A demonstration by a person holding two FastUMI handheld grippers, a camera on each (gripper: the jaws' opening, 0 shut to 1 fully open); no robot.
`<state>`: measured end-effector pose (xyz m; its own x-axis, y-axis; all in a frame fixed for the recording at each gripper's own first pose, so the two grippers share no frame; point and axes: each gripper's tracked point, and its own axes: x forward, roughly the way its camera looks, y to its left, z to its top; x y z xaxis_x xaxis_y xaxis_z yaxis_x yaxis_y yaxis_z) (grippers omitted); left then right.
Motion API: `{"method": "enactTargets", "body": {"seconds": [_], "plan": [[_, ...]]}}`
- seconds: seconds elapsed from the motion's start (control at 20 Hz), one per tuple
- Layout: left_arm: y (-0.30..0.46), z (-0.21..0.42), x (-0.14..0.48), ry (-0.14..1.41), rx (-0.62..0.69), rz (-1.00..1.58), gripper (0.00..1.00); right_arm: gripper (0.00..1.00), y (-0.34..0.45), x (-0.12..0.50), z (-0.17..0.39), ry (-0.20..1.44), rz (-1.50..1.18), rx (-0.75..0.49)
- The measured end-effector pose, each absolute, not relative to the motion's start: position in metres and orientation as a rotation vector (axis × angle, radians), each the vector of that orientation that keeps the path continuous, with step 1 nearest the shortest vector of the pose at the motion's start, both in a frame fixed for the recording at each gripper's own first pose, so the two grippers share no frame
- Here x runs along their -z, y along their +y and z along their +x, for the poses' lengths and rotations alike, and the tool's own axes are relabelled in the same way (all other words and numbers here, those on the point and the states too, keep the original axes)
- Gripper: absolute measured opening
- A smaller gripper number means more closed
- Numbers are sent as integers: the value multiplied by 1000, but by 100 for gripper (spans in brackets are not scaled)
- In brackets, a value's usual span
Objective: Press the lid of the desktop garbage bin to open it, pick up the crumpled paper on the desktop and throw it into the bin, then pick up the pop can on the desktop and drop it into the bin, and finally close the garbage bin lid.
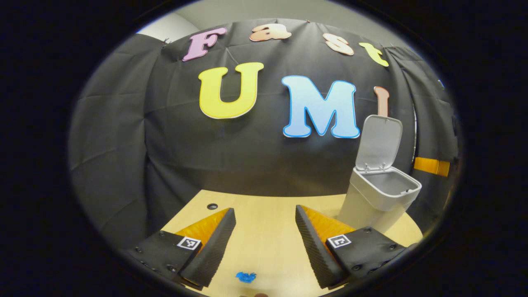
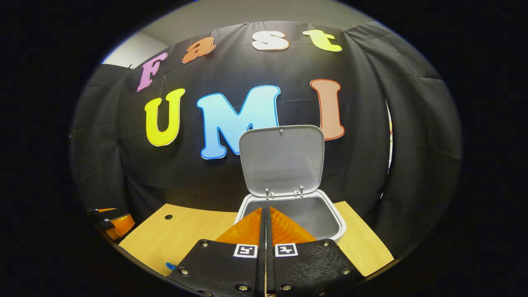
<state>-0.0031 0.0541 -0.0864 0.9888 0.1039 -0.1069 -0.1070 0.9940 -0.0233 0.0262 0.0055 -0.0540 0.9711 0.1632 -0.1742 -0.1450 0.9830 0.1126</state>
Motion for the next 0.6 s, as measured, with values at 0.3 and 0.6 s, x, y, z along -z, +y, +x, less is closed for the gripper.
{"method": "enactTargets", "body": {"seconds": [0.3, 0.6], "plan": [[58, -8, 119, 148, -104, -38, 96, 1, 7, 55, 23, 195, 94, -168], [61, -13, 167, 225, -107, -37, 96, 1, 8, 56, 20, 212, 80, -181]]}}
